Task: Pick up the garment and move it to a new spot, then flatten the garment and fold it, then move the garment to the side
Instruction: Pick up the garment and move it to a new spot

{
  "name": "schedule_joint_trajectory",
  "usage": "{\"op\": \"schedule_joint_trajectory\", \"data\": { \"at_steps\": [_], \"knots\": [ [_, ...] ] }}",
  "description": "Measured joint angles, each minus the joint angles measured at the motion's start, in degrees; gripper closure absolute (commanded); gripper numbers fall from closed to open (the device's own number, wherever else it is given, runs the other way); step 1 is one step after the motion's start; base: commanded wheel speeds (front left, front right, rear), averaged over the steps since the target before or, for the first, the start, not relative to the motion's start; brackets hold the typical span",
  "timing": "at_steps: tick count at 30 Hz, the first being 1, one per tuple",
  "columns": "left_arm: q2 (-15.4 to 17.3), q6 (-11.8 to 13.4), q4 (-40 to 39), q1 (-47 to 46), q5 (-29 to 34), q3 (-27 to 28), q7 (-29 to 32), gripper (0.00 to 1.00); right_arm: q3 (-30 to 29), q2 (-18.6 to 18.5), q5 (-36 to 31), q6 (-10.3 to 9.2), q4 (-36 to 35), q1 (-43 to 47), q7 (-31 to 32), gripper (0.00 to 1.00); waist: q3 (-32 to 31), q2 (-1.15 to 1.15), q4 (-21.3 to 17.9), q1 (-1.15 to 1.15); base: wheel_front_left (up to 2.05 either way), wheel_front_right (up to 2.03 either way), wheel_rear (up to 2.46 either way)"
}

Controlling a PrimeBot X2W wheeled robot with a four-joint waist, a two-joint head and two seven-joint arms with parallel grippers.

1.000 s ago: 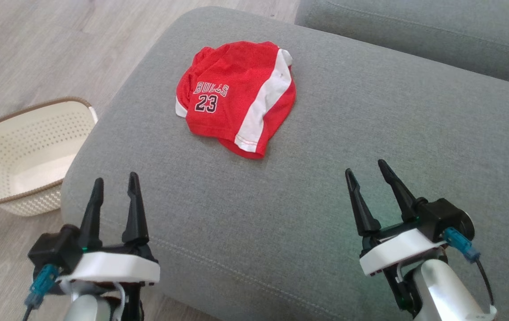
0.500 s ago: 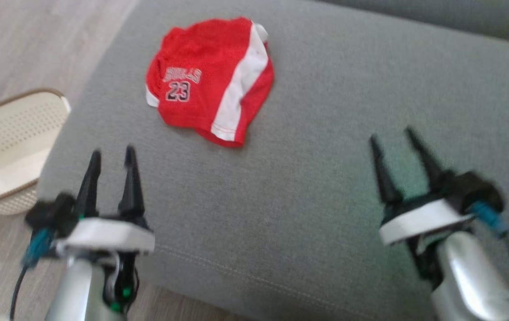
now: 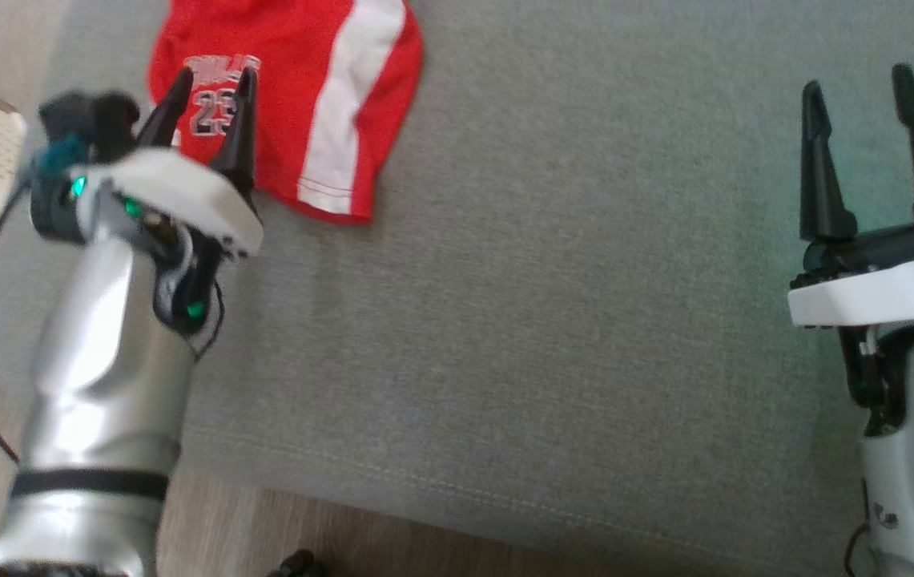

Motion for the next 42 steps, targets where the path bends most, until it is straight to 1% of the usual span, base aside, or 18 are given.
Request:
{"op": "schedule_joint_trajectory", "data": {
  "at_steps": [5,12,13,14,15,17,21,25,29,32,34,39,42],
  "knots": [
    [2.20,-0.23,7.06,-6.14,-1.01,-3.61,6.38,0.00,0.08,-0.21,-0.41,0.00,-1.94,-0.15,0.69,0.00,3.35,0.00,-2.30,0.01,0.00,0.00,0.00],
    [4.43,-0.40,12.02,-10.10,-4.78,-10.49,10.66,0.00,-0.12,-0.12,-0.41,0.00,-2.29,-0.18,0.64,0.00,5.83,0.00,-5.25,0.01,0.00,0.00,0.00],
    [4.87,-0.40,12.37,-10.51,-5.91,-11.04,11.12,0.08,-0.15,-0.07,-0.41,0.00,-2.25,-0.20,0.56,0.00,5.91,0.00,-5.58,0.01,0.00,0.00,0.00],
    [5.37,-0.40,12.68,-10.81,-6.99,-11.68,11.24,0.67,-0.16,0.00,-0.41,0.00,-2.14,-0.23,0.42,0.00,5.87,0.00,-5.88,0.01,0.00,0.00,0.00],
    [5.81,-0.40,13.02,-11.03,-7.79,-12.15,11.20,1.00,-0.16,0.11,-0.41,0.00,-1.91,-0.26,0.10,0.00,5.72,0.00,-6.12,0.00,0.00,0.00,0.00],
    [6.34,-0.41,13.47,-11.18,-9.13,-12.92,11.04,1.00,-0.20,0.46,-0.40,0.00,-1.38,-0.34,-0.33,0.00,5.14,0.00,-6.50,0.00,0.00,0.00,0.00],
    [6.77,-0.42,14.34,-10.84,-10.73,-13.86,8.38,1.00,-0.16,1.10,-0.40,0.00,-0.24,-0.34,-1.07,0.00,3.85,0.00,-7.02,0.00,0.00,0.00,0.00],
    [7.55,-0.58,14.26,-9.85,-11.28,-13.04,1.11,1.00,-0.20,1.38,-0.31,0.00,1.53,-0.31,-2.20,0.00,1.27,0.00,-7.65,0.00,0.00,0.00,0.00],
    [8.23,0.41,12.35,-9.23,-11.60,-11.57,-5.27,1.00,-0.13,2.14,-0.01,0.00,3.65,0.08,-3.22,0.00,-2.08,0.00,-8.22,0.00,0.00,0.00,0.00],
    [8.17,0.71,9.20,-7.13,-11.61,-10.93,-7.36,1.00,-0.08,2.89,0.30,0.00,5.16,0.65,-4.25,0.00,-4.95,0.00,-8.65,0.00,0.00,0.00,0.00],
    [8.20,1.43,6.31,-5.16,-11.82,-10.07,-8.20,1.00,0.10,3.04,0.78,0.00,6.06,1.53,-4.76,0.00,-6.88,0.00,-8.98,0.00,0.00,0.00,0.00],
    [8.28,2.60,-2.58,-0.28,-12.18,-9.51,-8.58,1.00,0.74,3.52,1.78,0.00,8.03,3.58,-5.69,0.00,-11.14,0.00,-10.24,0.00,0.00,0.00,0.00],
    [8.71,3.52,-7.59,2.00,-12.18,-9.55,-8.60,1.00,1.29,3.92,2.35,0.00,8.70,3.70,-6.15,0.00,-12.62,0.00,-11.70,-0.01,0.00,0.00,0.00]
  ]
}}
